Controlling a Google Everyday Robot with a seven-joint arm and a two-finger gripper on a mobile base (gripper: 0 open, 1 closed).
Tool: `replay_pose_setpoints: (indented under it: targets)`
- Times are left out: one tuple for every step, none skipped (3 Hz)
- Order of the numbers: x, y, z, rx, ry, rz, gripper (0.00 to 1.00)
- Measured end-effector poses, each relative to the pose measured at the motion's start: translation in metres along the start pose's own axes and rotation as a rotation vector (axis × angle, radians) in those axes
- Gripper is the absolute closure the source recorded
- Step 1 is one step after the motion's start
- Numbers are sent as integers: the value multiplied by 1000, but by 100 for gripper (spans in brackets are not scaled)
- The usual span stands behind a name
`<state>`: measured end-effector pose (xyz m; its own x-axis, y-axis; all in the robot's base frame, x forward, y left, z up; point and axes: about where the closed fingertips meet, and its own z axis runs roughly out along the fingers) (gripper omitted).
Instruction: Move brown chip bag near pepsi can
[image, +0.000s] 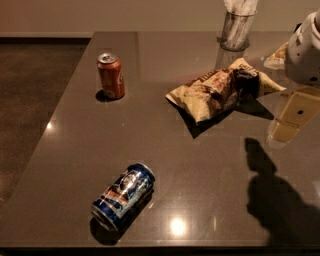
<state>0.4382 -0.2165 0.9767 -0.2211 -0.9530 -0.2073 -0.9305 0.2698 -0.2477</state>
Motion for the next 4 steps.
replay_pose_setpoints:
  targets:
    - [0,0,0,1,-1,0,0]
    - [-5,-9,7,3,-8,-17,0]
    - [-15,-23,24,-7,-11,-61,0]
    - [-22,-44,49,-16,-7,-122,0]
